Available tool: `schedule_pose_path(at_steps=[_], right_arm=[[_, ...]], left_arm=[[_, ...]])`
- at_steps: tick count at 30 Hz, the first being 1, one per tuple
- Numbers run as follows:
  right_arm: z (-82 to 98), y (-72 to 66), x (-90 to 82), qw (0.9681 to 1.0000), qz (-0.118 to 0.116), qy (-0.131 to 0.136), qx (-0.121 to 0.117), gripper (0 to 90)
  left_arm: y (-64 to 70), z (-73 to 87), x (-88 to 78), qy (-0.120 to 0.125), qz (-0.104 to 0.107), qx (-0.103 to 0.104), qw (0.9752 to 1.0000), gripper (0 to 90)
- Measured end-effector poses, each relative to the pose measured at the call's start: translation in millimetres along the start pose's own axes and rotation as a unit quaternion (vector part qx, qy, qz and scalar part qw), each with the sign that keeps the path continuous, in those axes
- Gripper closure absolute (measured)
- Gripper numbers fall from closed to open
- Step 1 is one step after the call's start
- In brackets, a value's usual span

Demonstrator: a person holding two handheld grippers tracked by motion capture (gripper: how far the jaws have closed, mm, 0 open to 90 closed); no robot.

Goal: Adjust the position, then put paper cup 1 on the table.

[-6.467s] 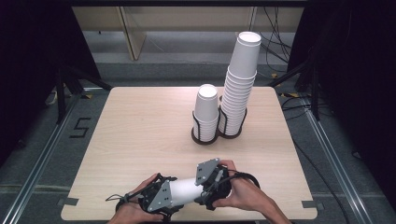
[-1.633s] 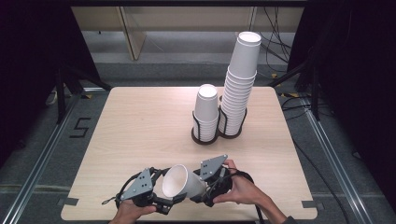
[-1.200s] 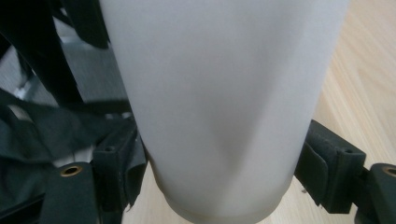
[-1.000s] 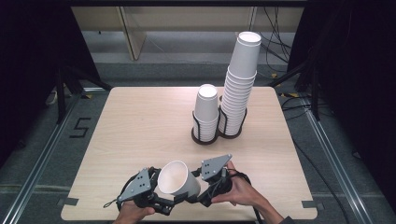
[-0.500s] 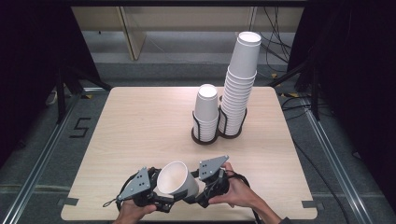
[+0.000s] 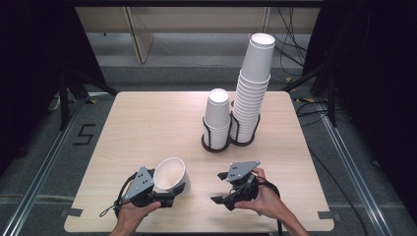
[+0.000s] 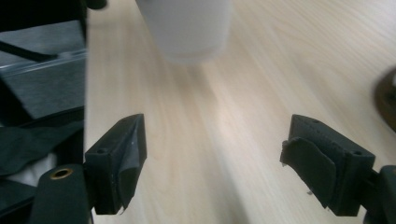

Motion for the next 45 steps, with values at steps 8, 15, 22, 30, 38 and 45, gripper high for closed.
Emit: schedule_pose_path(at_steps=[8, 15, 22, 30, 38, 45], right_arm=[[15.7, 8.7, -14.4, 0.9982, 0.049, -0.006, 0.035, 18.7], [29.5, 10.8, -23.8, 0.9958, 0.068, -0.011, 0.060, 17.8], [37.7, 8.3, -31.0, 0.9949, 0.075, -0.012, 0.067, 17.6], [45.0, 9.5, -36.0, 0.9937, 0.087, -0.019, 0.069, 17.4], [50.9, 10.1, -40.4, 0.9917, 0.099, -0.025, 0.079, 17.4], [54.3, 9.9, -43.5, 0.9912, 0.102, -0.027, 0.080, 17.5]], left_arm=[[-24.3, -1.4, -0.1, -0.005, -0.058, -0.007, 0.9983, 17.1], [-40.3, -3.4, -0.1, -0.006, -0.088, -0.010, 0.9961, 17.0], [-55.4, -5.0, 0.4, 0.003, -0.103, -0.021, 0.9944, 17.0], [-69.5, -6.5, 1.5, -0.007, -0.124, -0.022, 0.9920, 17.0], [-87.8, -10.2, 8.8, -0.013, -0.140, -0.030, 0.9896, 16.9], [-102.6, -17.0, 18.2, -0.013, -0.152, -0.033, 0.9877, 16.9]])
Point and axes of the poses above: each handheld gripper's, and its own axes: x roughly forward along the jaws, z roughly out of its underside, y roughly to its right, the point moved 6 cm from there along x, roughly forward along the jaws, and after that the axes turned 8 degrees about -x, right-handed, at the moved point
